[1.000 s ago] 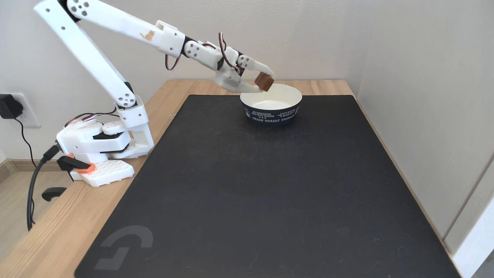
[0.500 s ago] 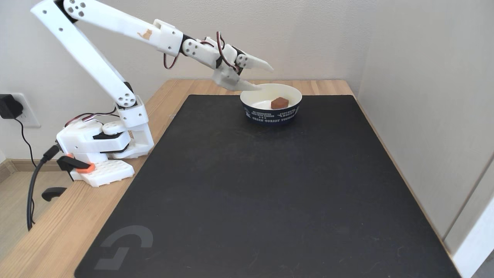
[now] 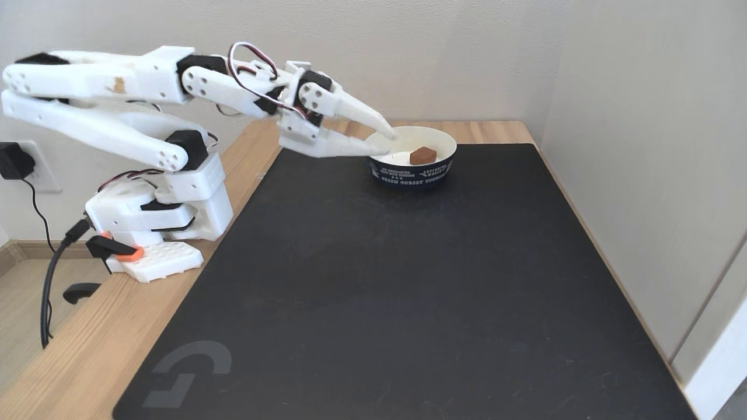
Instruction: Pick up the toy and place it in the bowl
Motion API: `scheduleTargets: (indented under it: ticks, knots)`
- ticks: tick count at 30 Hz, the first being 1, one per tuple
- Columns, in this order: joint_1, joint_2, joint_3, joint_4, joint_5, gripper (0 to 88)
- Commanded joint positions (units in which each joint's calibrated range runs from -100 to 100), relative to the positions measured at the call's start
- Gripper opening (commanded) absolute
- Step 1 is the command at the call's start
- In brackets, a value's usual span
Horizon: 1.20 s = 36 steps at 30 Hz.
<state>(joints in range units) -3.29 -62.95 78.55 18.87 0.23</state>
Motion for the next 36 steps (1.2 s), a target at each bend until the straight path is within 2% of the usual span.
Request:
scheduleTargets:
  ticks: [1, 8, 18, 36]
  knots:
    - [4.0, -10.5, 6.4, 5.9, 0.5, 2.1]
    - [4.7, -24.6, 21.0, 10.3, 0.0, 2.1]
    - [4.7, -36.6, 21.0, 34.6, 0.4, 2.2]
    - [4.7, -36.5, 20.9, 34.6, 0.1, 2.4]
